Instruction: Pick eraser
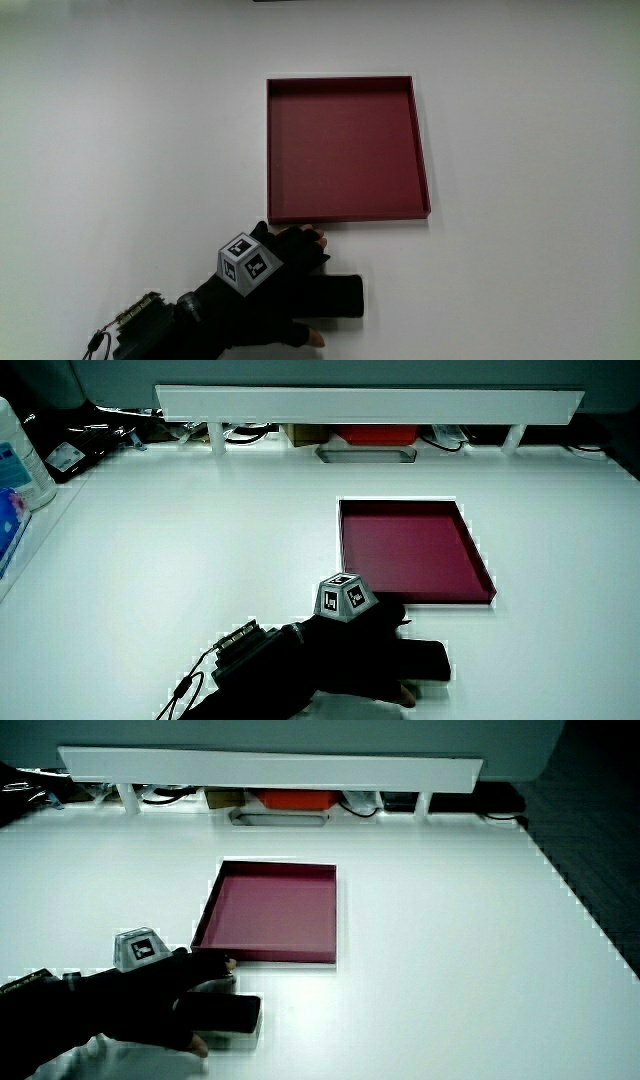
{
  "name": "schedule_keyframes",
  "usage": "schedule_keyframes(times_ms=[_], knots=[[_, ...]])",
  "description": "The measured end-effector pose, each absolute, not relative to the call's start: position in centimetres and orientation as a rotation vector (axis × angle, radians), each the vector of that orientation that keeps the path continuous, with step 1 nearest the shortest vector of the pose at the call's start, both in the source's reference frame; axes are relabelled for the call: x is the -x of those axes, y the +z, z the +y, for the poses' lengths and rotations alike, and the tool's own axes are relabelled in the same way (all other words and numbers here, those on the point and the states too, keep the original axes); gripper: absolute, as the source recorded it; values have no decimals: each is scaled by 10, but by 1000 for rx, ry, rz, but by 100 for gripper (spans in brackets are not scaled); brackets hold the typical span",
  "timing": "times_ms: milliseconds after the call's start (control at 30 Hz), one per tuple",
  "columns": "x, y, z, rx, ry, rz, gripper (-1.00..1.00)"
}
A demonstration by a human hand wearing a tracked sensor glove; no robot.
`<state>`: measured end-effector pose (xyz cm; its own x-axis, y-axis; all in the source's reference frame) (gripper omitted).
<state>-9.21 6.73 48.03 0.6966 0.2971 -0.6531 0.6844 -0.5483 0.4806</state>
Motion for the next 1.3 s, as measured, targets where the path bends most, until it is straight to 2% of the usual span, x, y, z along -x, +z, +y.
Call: schedule_keyframes(times_ms=[400,667,1000,1300], knots=[[89,472,72,-2256,-659,809,69],[90,474,74,-2269,-696,809,100],[91,468,74,-2278,-704,819,100],[90,438,60,-2313,-756,861,100]])
